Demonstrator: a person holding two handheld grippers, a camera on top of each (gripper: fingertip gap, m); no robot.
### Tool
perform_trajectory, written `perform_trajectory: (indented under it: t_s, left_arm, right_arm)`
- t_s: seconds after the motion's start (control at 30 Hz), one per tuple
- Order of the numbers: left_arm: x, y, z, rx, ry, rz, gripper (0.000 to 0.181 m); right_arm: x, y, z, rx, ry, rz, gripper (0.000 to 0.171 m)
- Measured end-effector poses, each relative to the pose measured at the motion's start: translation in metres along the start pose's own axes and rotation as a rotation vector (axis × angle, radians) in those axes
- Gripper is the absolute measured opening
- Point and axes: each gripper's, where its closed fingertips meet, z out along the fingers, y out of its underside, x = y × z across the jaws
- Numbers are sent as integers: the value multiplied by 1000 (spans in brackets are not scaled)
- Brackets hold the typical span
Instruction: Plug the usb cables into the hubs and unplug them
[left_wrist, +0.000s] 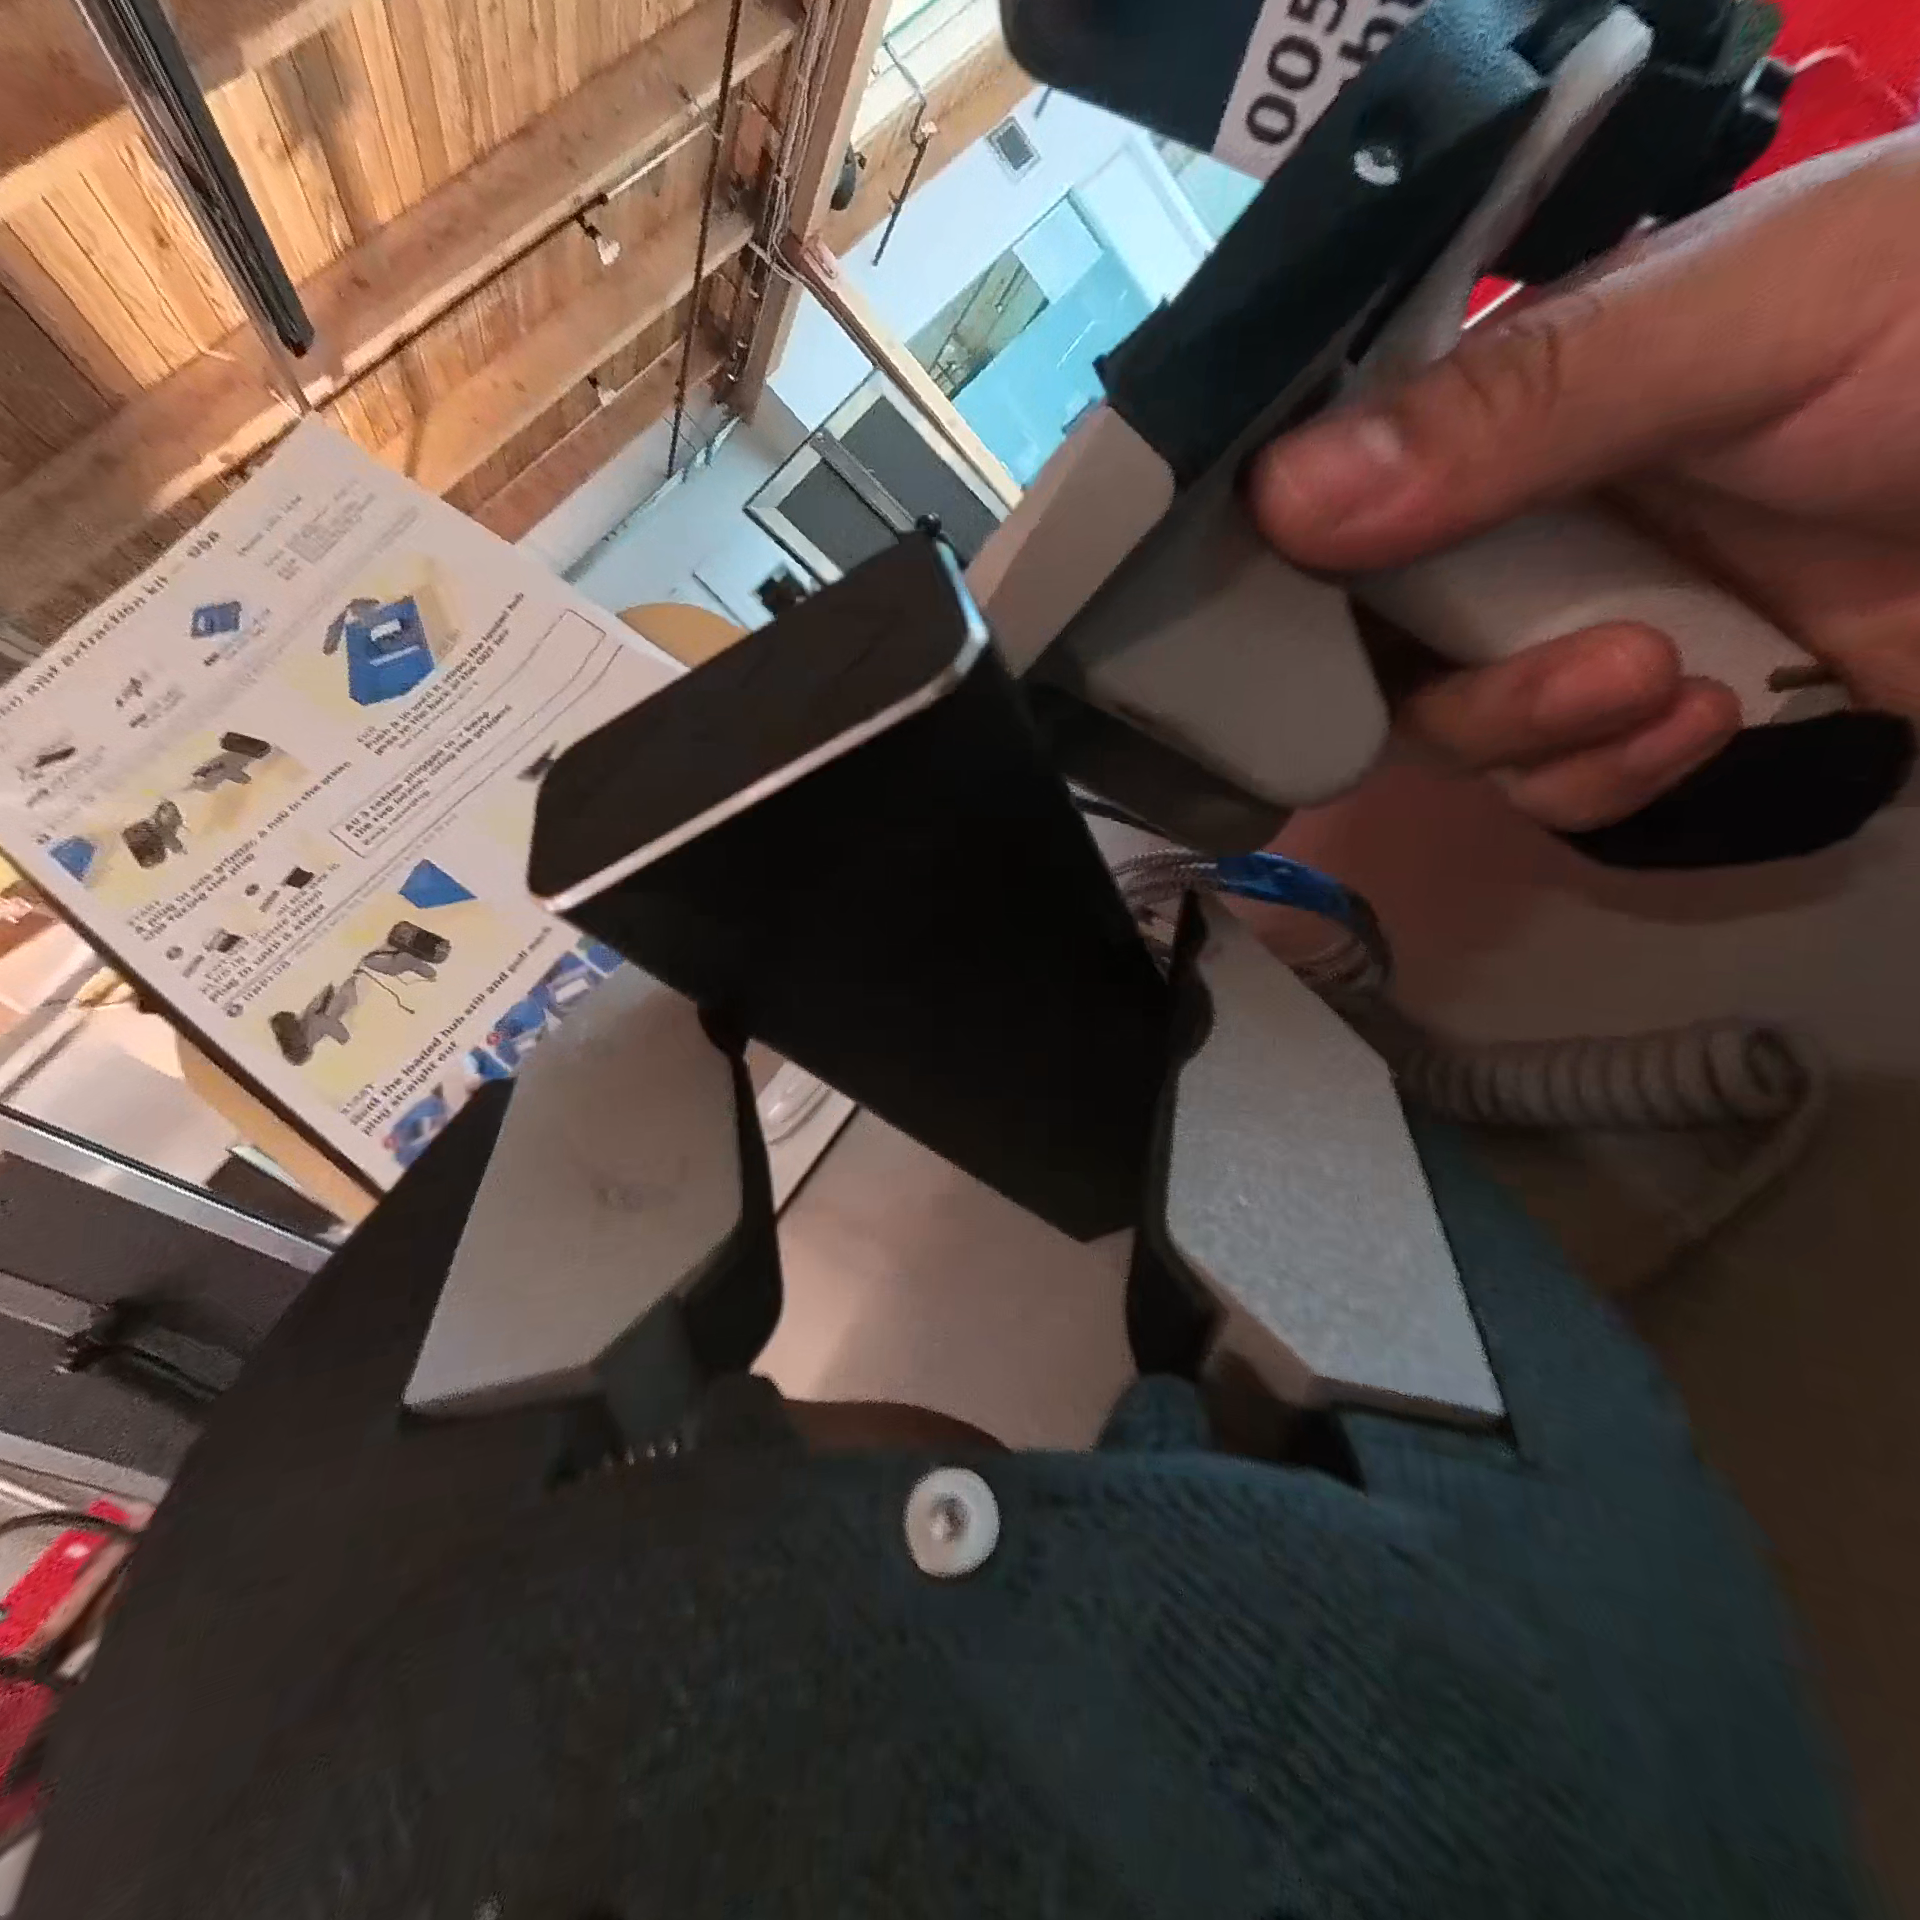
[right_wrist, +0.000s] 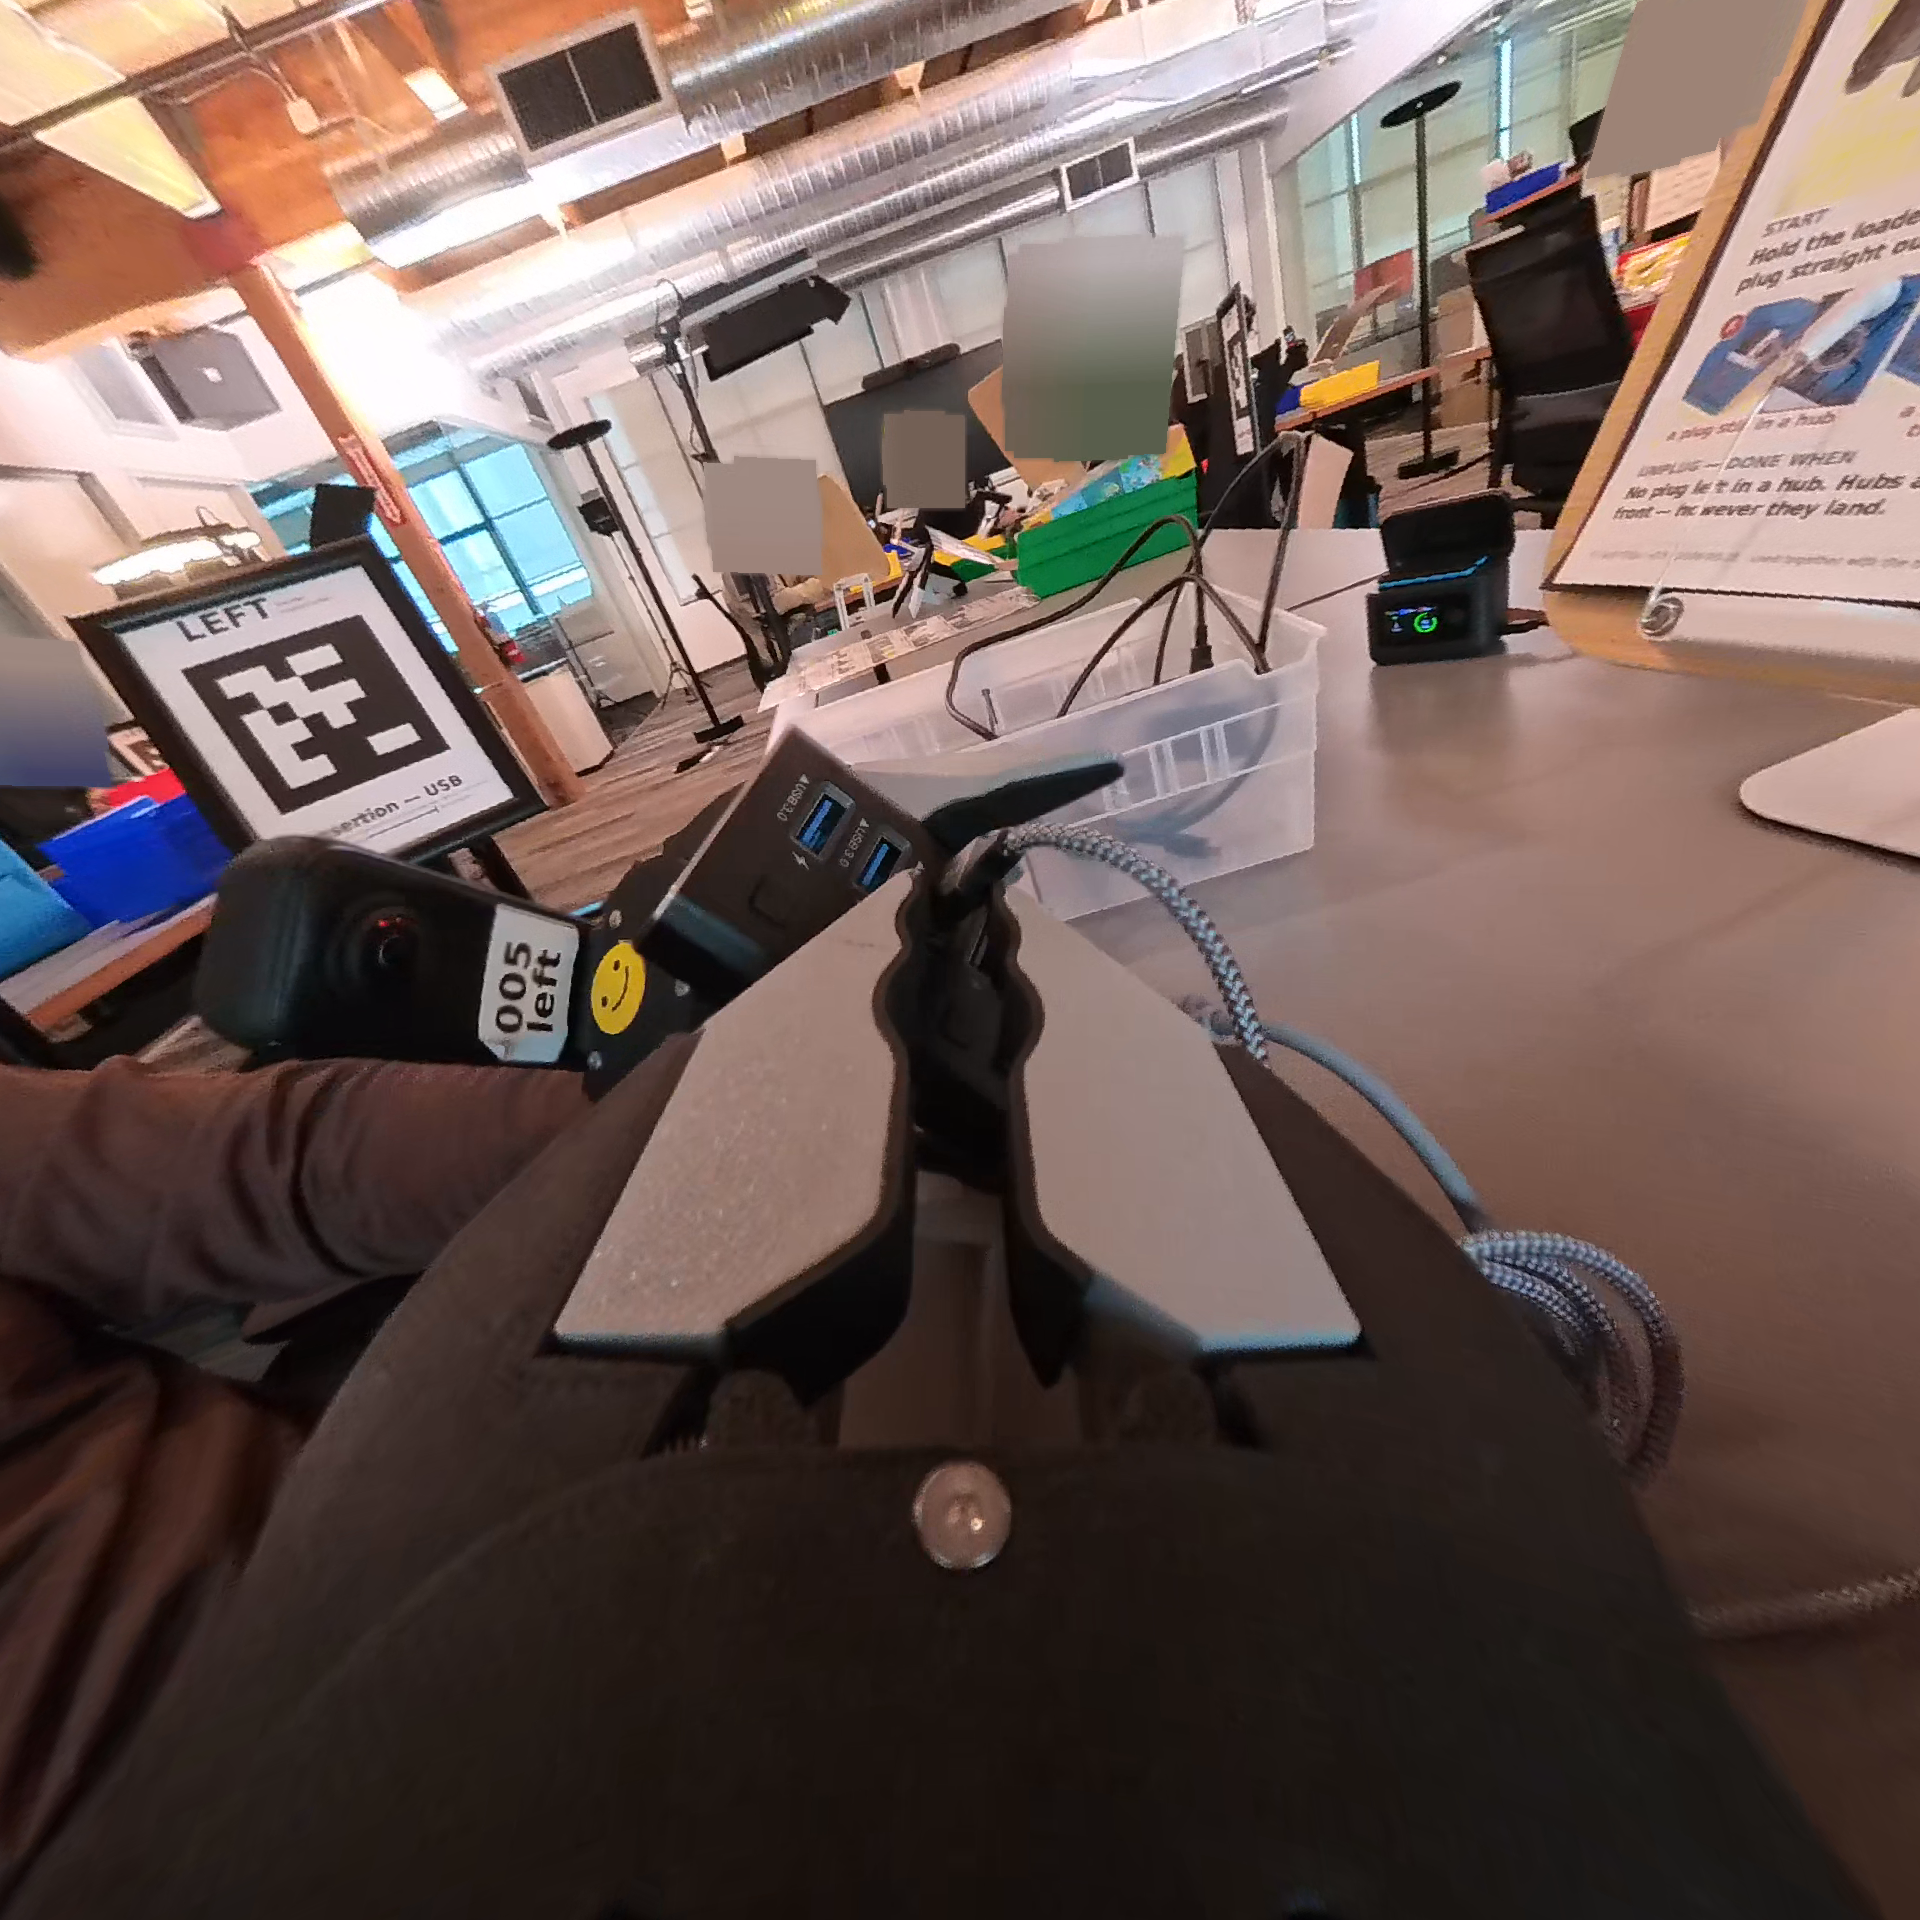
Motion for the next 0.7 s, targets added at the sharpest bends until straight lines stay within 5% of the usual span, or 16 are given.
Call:
perform_trajectory:
  t_s: [0.27, 0.7]
  left_arm:
    - [-10, -7, -6, 95, 100, -345, 69]
    - [-2, -1, -6, 27, 117, -188, 69]
  right_arm:
    - [21, 8, 5, -41, 157, -28, 7]
    - [20, 12, 3, -21, 114, 19, 7]
